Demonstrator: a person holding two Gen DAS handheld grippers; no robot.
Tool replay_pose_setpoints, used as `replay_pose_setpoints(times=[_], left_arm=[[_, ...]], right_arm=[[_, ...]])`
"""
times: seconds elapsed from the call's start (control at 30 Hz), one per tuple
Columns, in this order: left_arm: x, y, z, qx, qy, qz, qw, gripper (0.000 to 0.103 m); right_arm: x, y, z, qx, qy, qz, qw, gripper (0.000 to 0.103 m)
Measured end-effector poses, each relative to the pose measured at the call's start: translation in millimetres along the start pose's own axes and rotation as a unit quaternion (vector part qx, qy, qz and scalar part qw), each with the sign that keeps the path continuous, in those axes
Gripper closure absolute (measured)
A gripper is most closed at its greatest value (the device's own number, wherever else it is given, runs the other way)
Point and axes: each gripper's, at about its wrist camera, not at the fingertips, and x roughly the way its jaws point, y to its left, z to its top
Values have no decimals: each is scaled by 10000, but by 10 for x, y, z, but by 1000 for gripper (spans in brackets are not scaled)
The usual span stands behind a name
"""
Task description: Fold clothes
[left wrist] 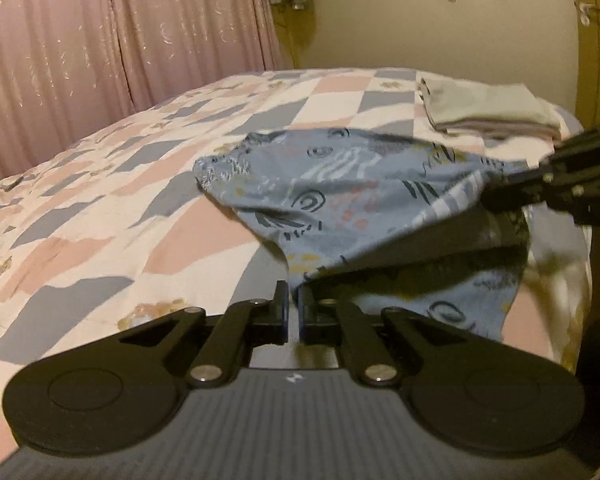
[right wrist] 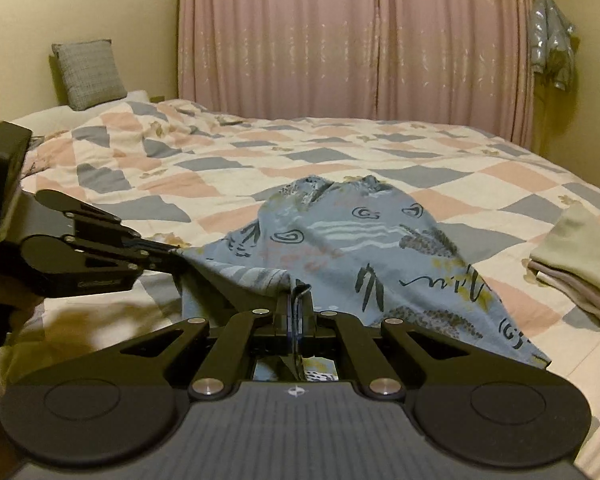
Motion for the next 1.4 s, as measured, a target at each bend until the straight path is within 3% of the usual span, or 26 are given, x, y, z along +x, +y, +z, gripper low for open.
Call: replay_pose_setpoints(times=[0.27, 0.33, 0.37, 0.4, 0.63, 0.7, 0.77, 0.9, 1.0, 1.13, 1.23, 1.27, 1.4], left_arm=[[121, 128, -225, -527, 419, -263, 9974, 99], [117, 137, -218, -571, 391, -324, 9971, 85], [117, 138, -209, -584, 358, -377, 9969, 72], [128, 133, -193, -579, 342, -421, 9968, 68], [271, 107, -138, -299, 292, -482, 9980, 69], [269, 152, -116, -375, 230, -450, 9980, 87], [254, 219, -102, -474, 184, -410, 9979, 88], [245, 279, -127, -532, 256, -403, 9974, 86], [209, 288, -174, -487, 292, -312, 9979, 85], [119, 324, -243, -341, 250, -165, 9990, 85], [29, 322, -281, -86, 81, -207, 9997, 71], [-10, 302, -291, 83, 12, -246, 9997, 65], [-148, 188, -326, 806, -235, -350, 9959, 56]], right_arm=[[66, 242, -156, -735, 575, 394, 9949, 103], [77, 311, -205, -919, 671, 416, 9926, 99], [75, 321, -218, -933, 688, 431, 9923, 94], [72, 331, -230, -946, 705, 446, 9920, 89], [56, 447, -272, -1398, 636, 283, 9877, 76], [65, 486, -260, -1474, 627, 396, 9863, 77], [72, 524, -251, -1518, 639, 559, 9848, 88], [113, 631, -332, -1811, 890, 718, 9768, 88], [86, 615, -350, -1747, 909, 673, 9781, 89], [64, 738, -394, -2259, 834, 530, 9691, 77], [48, 830, -428, -2638, 776, 423, 9605, 57], [43, 861, -439, -2764, 757, 387, 9573, 57], [106, 972, -488, -3310, 749, 234, 9404, 58]])
